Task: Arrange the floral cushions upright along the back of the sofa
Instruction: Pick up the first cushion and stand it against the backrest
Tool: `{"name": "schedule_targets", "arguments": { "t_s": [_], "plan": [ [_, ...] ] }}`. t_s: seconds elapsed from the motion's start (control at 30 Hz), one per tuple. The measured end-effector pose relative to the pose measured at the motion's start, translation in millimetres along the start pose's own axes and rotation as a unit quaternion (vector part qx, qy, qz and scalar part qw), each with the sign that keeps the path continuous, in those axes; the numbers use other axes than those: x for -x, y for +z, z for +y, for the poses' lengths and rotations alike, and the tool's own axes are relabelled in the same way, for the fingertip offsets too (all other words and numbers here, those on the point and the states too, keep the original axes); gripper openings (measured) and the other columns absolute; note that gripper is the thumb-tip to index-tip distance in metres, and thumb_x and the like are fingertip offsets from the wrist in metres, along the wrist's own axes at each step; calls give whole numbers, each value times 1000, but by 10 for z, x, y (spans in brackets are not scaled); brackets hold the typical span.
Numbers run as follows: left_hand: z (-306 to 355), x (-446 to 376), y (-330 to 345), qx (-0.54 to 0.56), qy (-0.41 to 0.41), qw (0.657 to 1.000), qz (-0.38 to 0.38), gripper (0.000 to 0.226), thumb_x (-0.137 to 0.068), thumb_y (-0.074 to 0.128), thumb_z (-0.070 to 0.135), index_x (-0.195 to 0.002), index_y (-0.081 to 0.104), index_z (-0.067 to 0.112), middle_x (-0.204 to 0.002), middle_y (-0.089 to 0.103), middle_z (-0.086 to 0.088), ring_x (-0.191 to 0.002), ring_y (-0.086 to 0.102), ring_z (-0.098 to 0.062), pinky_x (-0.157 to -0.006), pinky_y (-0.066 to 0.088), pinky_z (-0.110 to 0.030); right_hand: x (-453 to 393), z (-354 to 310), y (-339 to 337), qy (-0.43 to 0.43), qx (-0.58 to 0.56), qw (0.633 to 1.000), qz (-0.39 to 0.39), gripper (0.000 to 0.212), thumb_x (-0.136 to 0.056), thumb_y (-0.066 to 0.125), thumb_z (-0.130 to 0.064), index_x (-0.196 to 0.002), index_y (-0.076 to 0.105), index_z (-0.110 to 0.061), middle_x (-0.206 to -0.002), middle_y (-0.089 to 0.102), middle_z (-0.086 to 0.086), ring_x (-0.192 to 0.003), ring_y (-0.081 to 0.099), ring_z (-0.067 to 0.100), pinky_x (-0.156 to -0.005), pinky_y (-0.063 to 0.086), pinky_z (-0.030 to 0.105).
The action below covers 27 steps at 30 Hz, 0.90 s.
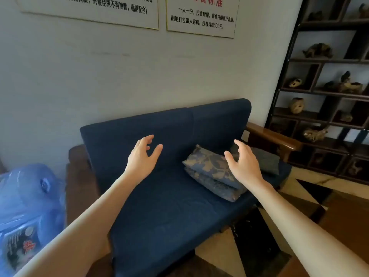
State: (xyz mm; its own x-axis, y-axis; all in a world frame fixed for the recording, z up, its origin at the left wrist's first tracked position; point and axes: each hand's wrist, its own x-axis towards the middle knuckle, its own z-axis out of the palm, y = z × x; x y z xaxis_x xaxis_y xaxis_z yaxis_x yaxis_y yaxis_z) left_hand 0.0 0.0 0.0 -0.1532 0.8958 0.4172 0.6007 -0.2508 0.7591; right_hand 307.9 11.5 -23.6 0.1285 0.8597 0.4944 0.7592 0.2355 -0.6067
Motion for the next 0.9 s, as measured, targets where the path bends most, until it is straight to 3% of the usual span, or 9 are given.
{"name": "schedule_targets", "arguments": {
  "t_s": [0.47, 0.9],
  "plan": [
    [-444, -5, 114, -3, -49, 996, -69, 57, -90, 53, 49, -141, 42, 26, -136, 51, 4, -114, 51, -9, -92, 51, -46, 357, 219, 456, 77, 7, 997, -2, 63, -92, 49, -50, -145, 33, -20, -150, 39, 5, -133, 42, 22, -99, 38, 36],
    [-790, -68, 801, 9, -83, 991, -108, 55, -89, 53, 49, -139, 43, 27, -134, 51, 5, -113, 52, -8, -89, 52, -44, 423, 852, 666, 120, 38, 992, -11, 64, -90, 49, -53, -144, 33, -22, -149, 41, 5, -132, 43, 22, -96, 39, 33]
  ]
}}
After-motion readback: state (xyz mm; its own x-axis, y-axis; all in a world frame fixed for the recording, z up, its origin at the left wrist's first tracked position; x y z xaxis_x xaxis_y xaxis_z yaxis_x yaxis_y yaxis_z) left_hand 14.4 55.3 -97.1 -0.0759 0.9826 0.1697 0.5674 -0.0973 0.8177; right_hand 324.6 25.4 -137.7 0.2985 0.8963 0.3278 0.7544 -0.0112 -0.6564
